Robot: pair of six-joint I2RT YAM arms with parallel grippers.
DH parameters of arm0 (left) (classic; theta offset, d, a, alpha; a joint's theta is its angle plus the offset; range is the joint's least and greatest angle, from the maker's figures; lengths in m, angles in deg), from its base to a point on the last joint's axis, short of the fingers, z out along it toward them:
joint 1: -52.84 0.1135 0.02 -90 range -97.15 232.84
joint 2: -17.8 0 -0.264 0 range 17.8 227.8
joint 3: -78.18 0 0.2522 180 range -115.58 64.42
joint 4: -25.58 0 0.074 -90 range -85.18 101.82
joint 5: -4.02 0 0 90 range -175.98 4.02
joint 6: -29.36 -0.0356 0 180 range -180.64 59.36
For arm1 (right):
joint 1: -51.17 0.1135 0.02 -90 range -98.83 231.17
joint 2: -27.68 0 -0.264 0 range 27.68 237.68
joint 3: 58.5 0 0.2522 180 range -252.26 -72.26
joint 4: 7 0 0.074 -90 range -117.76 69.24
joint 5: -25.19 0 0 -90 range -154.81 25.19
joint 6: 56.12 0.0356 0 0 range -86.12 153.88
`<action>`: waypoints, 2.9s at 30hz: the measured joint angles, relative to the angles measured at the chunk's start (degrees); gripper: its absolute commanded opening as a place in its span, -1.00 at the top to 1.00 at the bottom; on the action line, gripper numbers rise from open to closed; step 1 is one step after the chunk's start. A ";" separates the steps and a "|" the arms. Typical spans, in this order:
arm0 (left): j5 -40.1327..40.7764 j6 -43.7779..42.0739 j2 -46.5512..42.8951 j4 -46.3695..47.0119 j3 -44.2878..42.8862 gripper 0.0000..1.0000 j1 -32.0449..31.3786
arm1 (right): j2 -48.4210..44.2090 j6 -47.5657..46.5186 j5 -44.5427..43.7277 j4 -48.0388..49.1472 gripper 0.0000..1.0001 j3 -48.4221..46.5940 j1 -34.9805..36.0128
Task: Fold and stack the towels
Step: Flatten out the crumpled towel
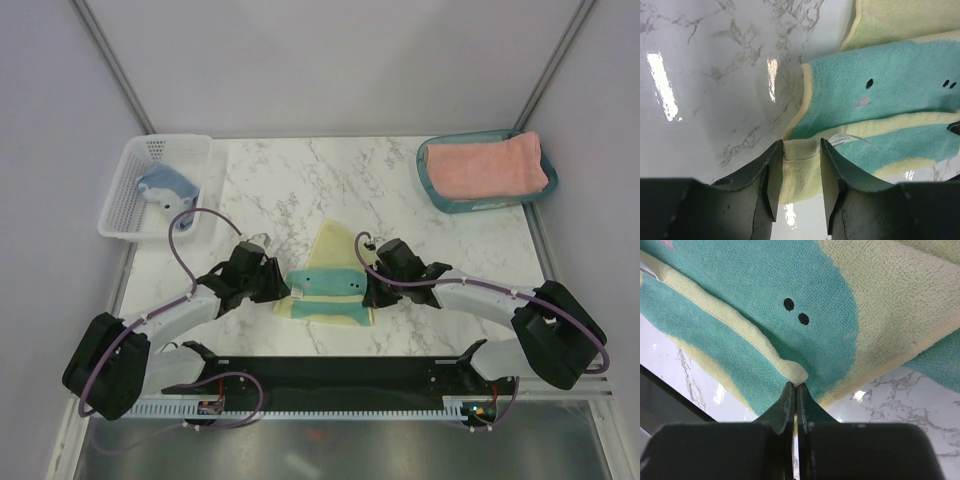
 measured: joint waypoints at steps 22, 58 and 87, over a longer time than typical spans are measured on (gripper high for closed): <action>-1.42 0.04 0.42 -1.60 0.28 0.95 -0.02 | -1.16 0.02 -0.17 -0.24 1.00 0.11 -0.13; -26.01 6.97 -17.18 3.23 -51.74 0.95 -0.50 | -31.95 -5.57 -8.20 1.42 1.00 -43.71 -0.15; -13.42 -11.02 50.07 7.96 -70.84 0.95 15.37 | 38.97 -9.70 9.29 29.31 1.00 -55.58 -24.72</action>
